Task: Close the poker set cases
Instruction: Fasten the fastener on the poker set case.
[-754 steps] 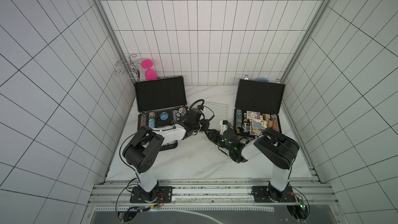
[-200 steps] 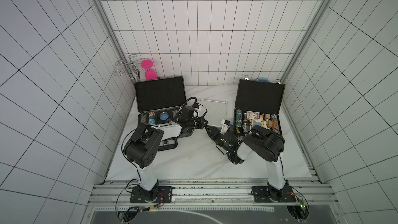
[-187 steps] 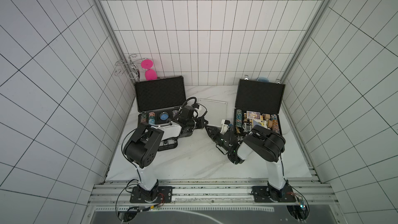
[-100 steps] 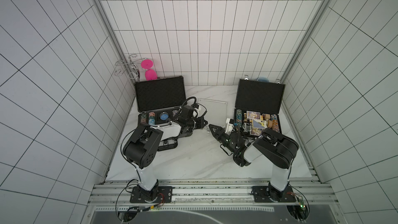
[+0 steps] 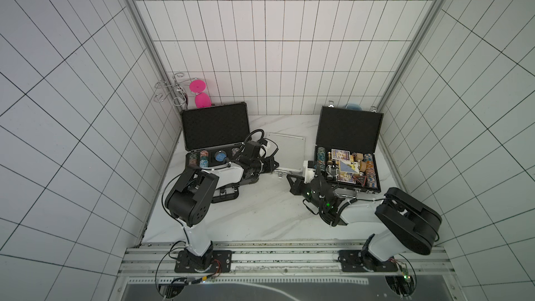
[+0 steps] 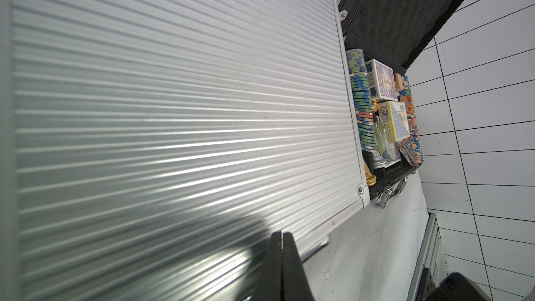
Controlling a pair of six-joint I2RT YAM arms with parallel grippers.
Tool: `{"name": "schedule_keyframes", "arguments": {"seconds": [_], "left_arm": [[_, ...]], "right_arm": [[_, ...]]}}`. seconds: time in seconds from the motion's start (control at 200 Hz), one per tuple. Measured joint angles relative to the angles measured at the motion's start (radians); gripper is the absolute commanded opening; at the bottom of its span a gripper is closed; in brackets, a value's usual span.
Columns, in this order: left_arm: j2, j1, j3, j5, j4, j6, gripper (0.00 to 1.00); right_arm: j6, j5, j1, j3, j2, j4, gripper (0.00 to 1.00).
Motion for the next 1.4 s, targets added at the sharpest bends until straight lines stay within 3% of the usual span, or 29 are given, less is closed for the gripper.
{"name": "schedule_keyframes", "arguments": {"seconds": [0.27, 0.695, 1.399], "left_arm": [[0.001, 0.000, 0.007, 0.000, -0.013, 0.000, 0.00], [0.001, 0.000, 0.008, 0.000, -0.015, 0.004, 0.00], [0.002, 0.000, 0.008, 0.000, -0.015, 0.007, 0.00]], "right_arm": [[-0.080, -0.049, 0.007, 0.080, 0.153, -0.060, 0.00], [-0.078, -0.068, -0.003, 0.176, 0.281, -0.003, 0.00], [-0.030, -0.050, -0.034, 0.206, 0.362, 0.048, 0.00]]}}
